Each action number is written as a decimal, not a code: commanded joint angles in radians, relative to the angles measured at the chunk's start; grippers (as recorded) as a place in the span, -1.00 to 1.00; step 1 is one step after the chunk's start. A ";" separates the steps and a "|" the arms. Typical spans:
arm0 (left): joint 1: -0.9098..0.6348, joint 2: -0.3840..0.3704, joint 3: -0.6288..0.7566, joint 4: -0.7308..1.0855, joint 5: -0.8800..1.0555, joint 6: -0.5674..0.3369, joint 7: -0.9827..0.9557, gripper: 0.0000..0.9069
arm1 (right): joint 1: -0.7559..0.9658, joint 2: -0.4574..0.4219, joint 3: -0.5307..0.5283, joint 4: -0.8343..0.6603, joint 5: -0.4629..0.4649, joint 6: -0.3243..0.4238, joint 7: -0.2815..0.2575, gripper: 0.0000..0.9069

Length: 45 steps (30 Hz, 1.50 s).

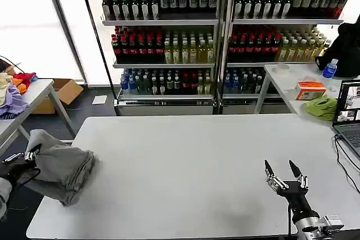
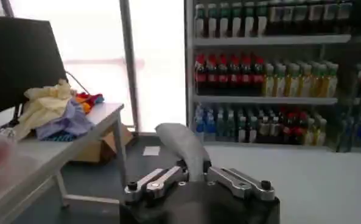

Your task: Fold and organize the clothes.

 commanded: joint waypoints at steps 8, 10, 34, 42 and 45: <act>-0.187 -0.200 0.856 -0.271 -0.094 0.017 -0.371 -0.93 | -0.021 0.005 0.011 -0.005 -0.012 -0.001 0.002 1.00; -0.264 -0.273 0.942 -0.243 -0.254 0.007 -0.393 -0.93 | -0.026 0.011 0.009 -0.003 -0.020 -0.003 0.002 1.00; -0.406 -0.465 0.930 -0.159 -0.380 -0.152 -0.112 1.00 | 0.122 -0.026 -0.269 0.039 0.124 -0.265 0.090 1.00; -0.222 -0.359 0.706 -0.236 -0.145 -0.206 -0.032 1.00 | 0.156 -0.038 -0.364 0.009 0.173 -0.313 0.155 1.00; -0.156 -0.334 0.621 -0.239 -0.085 -0.221 -0.017 1.00 | 0.178 -0.021 -0.413 -0.021 0.164 -0.318 0.157 1.00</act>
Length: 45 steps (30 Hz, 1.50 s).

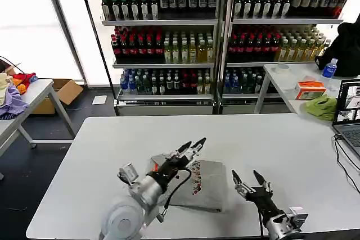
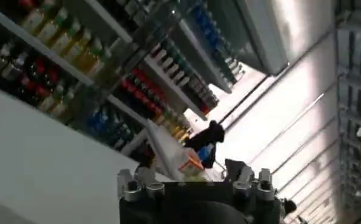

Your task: Fold and organize the clothes.

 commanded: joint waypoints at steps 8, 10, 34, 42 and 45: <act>0.241 0.082 -0.339 -0.083 0.229 -0.067 0.106 1.00 | 0.130 0.018 -0.224 -0.133 0.001 -0.092 0.066 -0.29; 0.243 0.074 -0.342 -0.082 0.229 -0.065 0.106 1.00 | 0.135 0.014 -0.228 -0.136 0.007 -0.095 0.062 -1.00; 0.239 0.039 -0.380 -0.070 0.223 -0.054 0.083 1.00 | 0.201 -0.059 -0.130 -0.147 0.097 -0.126 0.046 -1.00; 0.236 0.030 -0.380 -0.075 0.213 -0.047 0.080 1.00 | 0.188 -0.113 -0.056 -0.169 0.090 -0.125 0.036 -1.00; 0.236 0.023 -0.377 -0.076 0.203 -0.043 0.080 1.00 | 0.182 -0.119 -0.041 -0.173 0.076 -0.126 0.036 -1.00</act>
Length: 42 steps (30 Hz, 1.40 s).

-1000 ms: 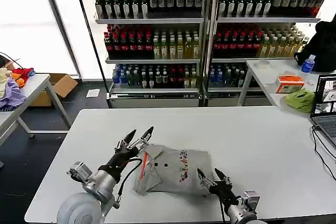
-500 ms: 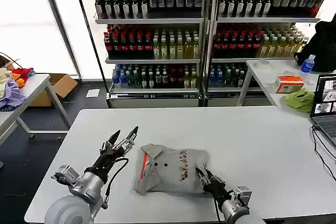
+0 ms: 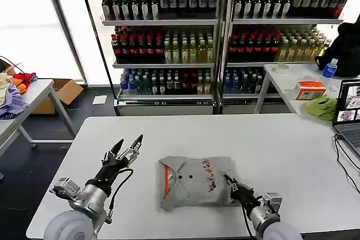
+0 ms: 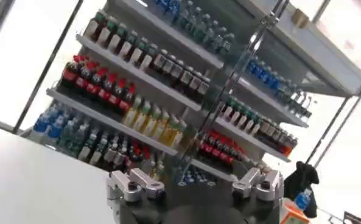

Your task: Fold and organize the clothes.

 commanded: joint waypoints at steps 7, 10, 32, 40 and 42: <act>-0.001 0.004 -0.002 0.003 -0.002 0.009 -0.003 1.00 | -0.012 -0.039 0.082 0.002 -0.073 -0.017 0.005 1.00; 0.002 0.014 -0.007 0.000 -0.002 0.010 -0.004 1.00 | -0.031 -0.029 0.104 0.026 -0.091 0.002 0.009 1.00; 0.014 -0.013 -0.013 -0.006 0.019 0.012 -0.005 1.00 | 0.163 0.081 -0.183 0.084 -0.373 -0.029 0.121 1.00; 0.040 -0.045 -0.028 -0.032 -0.003 0.012 0.000 1.00 | 0.206 0.126 -0.330 -0.005 -0.401 -0.053 0.136 1.00; 0.046 -0.047 -0.031 -0.032 -0.004 0.012 0.002 1.00 | 0.210 0.142 -0.351 -0.036 -0.428 -0.094 0.192 1.00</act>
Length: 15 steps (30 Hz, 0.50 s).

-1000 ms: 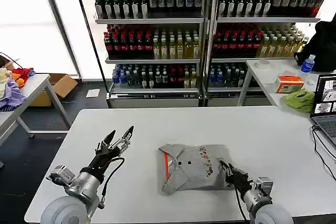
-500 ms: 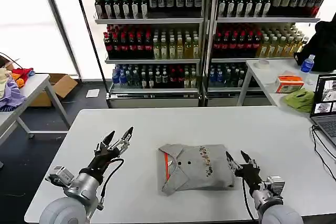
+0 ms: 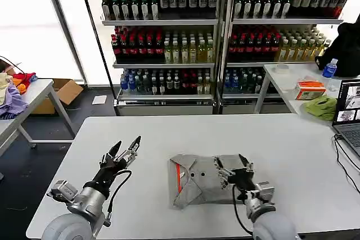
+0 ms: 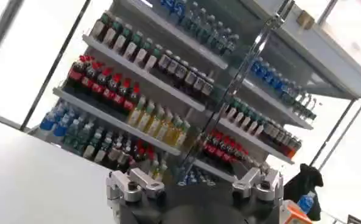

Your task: Fold and organize the clothes.

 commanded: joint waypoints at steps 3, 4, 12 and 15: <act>0.020 -0.023 -0.008 -0.009 -0.007 0.000 0.004 1.00 | 0.104 0.104 -0.242 -0.137 -0.172 -0.177 0.182 1.00; 0.022 -0.024 -0.009 -0.011 -0.007 0.000 0.004 1.00 | 0.103 0.110 -0.240 -0.148 -0.172 -0.193 0.198 1.00; 0.020 -0.029 0.005 -0.021 -0.010 0.000 0.003 1.00 | 0.073 0.097 -0.200 -0.095 -0.116 -0.198 0.177 1.00; 0.021 -0.034 0.013 -0.021 -0.008 0.000 0.003 1.00 | 0.049 0.086 -0.169 -0.041 -0.116 -0.183 0.193 1.00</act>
